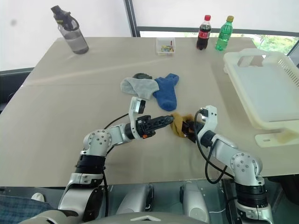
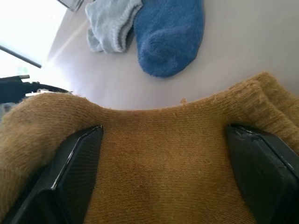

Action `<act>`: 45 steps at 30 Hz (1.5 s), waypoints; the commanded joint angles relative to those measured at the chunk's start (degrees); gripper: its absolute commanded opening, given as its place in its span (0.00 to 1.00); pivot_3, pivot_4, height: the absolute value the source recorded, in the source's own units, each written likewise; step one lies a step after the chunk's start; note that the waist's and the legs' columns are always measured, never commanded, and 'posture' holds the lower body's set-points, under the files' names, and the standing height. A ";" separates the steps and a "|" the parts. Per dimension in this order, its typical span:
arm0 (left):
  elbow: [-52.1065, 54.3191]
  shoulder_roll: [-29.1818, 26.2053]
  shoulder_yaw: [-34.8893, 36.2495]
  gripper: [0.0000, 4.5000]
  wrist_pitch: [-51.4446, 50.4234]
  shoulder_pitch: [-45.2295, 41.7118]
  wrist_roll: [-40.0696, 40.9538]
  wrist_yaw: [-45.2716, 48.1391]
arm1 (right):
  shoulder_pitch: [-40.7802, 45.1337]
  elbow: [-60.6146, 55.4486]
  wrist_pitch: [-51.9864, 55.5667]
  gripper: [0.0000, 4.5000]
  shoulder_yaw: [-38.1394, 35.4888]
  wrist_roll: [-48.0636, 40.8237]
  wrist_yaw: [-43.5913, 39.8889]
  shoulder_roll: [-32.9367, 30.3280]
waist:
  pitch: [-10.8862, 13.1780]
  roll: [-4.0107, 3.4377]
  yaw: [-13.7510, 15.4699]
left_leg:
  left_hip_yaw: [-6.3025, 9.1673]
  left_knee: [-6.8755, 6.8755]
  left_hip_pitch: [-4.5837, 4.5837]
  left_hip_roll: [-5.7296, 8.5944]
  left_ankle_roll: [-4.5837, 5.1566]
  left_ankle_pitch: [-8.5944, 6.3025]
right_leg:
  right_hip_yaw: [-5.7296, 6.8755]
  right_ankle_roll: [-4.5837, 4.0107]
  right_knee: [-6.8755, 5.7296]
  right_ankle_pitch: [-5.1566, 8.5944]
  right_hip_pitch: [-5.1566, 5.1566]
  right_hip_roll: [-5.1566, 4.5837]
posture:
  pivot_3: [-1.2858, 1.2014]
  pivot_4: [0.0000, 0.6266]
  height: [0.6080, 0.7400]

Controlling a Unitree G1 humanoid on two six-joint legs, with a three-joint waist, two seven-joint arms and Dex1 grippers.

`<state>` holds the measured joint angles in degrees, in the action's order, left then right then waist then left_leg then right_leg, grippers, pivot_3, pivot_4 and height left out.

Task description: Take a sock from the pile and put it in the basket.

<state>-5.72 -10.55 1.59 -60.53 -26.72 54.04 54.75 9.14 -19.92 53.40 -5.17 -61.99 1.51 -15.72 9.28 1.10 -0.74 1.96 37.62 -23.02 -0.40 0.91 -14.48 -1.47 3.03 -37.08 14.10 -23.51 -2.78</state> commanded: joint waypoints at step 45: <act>-4.88 3.41 -3.14 1.00 3.23 -1.70 -5.97 -1.84 | -0.59 5.75 3.11 0.02 -11.22 -11.20 9.46 12.40 | -0.03 0.03 -0.30 | -0.03 -0.35 0.10 -0.03 0.00 0.00 | -0.01 -0.22 0.15 -0.16 0.00 0.10 | 0.52 0.24 1.00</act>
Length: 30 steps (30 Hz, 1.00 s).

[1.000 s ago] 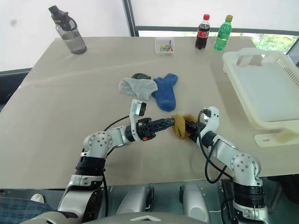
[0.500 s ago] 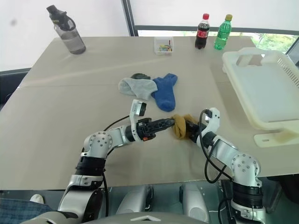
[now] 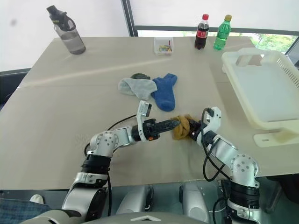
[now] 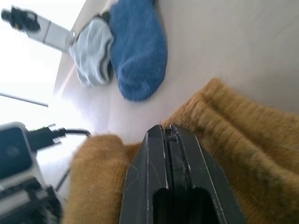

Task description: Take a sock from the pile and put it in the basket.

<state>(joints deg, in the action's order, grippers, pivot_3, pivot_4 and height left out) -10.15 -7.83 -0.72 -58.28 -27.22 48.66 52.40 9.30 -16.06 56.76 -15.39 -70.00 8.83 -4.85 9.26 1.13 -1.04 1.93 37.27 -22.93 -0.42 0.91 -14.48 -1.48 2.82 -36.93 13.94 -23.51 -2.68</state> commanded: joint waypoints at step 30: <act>-8.80 3.79 -0.03 1.00 2.45 -5.82 -5.62 2.40 | -9.99 -7.30 -6.50 0.99 2.79 10.84 -16.66 -20.37 | 0.06 -0.09 0.34 | -0.11 0.06 -0.10 0.10 0.00 0.00 | 0.05 0.02 0.01 0.00 0.00 -0.04 | 0.52 0.24 1.00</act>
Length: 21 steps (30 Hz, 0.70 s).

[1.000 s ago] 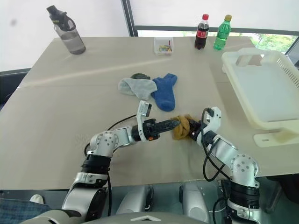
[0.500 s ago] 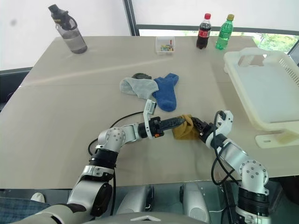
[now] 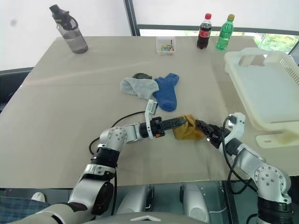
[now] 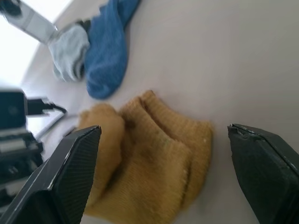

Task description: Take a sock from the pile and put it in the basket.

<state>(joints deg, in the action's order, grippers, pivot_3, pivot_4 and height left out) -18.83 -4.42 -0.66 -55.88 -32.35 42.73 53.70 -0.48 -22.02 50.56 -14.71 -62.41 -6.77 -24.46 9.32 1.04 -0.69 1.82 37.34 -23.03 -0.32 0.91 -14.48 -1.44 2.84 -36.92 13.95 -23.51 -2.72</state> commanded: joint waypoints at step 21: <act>-0.11 0.63 0.19 1.00 0.43 -0.28 -0.26 1.35 | 3.60 -0.81 5.27 0.99 6.00 4.11 -3.24 4.15 | -0.01 0.01 -0.24 | 0.07 0.05 0.12 -0.05 0.00 0.00 | -0.05 -0.01 -0.18 -0.01 0.01 0.05 | 0.52 0.24 1.00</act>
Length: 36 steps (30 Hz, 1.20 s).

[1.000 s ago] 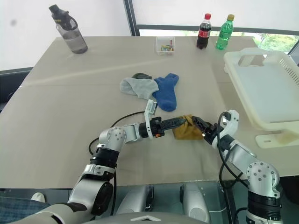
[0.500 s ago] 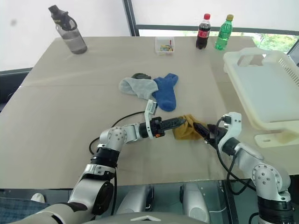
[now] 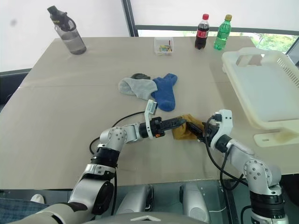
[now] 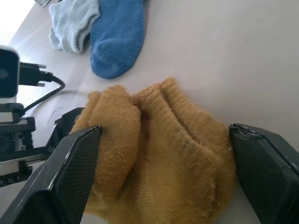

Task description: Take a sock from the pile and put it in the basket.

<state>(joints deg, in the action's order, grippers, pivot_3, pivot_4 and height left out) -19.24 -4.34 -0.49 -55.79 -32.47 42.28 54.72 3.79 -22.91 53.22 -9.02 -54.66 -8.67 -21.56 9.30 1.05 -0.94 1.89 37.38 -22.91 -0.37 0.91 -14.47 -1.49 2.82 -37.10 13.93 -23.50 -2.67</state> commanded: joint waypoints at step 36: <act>19.67 -11.12 -4.34 1.00 7.80 5.42 -3.81 5.62 | 0.45 2.34 5.15 0.00 4.83 7.21 -2.12 1.94 | -0.06 0.06 -0.22 | -0.01 0.19 0.19 -0.02 -0.01 0.00 | -0.12 -0.04 -0.52 0.02 -0.02 0.03 | 0.52 0.24 1.00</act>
<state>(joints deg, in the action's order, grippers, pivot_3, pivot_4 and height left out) -4.87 -14.15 -3.25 -51.50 -27.29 39.77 58.60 5.40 -21.76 56.09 -5.54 -48.07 -10.86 -19.91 9.25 1.11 -1.15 1.89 37.57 -22.71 -0.39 0.90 -14.47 -1.62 2.78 -37.63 13.95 -23.53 -2.64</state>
